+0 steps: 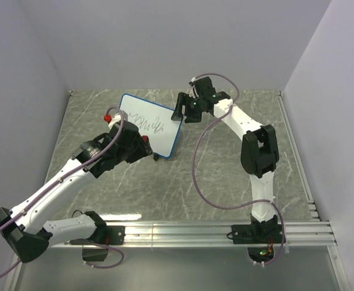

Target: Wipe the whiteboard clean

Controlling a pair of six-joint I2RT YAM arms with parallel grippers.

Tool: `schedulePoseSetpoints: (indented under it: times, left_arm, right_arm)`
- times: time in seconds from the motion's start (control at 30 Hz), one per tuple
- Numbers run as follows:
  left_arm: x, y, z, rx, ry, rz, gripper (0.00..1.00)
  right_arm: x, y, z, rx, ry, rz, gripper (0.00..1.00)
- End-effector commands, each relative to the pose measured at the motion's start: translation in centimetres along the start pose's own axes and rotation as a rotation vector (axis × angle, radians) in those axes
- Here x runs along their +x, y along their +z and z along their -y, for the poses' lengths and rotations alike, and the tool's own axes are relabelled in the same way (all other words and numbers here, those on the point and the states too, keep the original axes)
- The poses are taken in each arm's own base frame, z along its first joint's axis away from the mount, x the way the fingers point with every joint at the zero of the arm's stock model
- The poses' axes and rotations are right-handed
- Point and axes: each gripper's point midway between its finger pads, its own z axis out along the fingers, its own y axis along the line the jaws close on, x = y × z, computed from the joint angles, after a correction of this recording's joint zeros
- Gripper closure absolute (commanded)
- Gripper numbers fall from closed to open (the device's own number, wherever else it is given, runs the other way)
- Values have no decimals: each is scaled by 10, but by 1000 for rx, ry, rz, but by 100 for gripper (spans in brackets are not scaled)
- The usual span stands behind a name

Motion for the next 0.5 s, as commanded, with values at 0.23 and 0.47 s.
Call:
schedulePoseSetpoints:
  times: [0.23, 0.47]
  left_arm:
    - [15, 35, 5, 17, 128, -36, 100]
    - [9, 68, 29, 48, 184, -26, 100]
  right_arm:
    - [-39, 0, -39, -120, -61, 115, 41]
    - [-7, 6, -29, -72, -85, 43, 56]
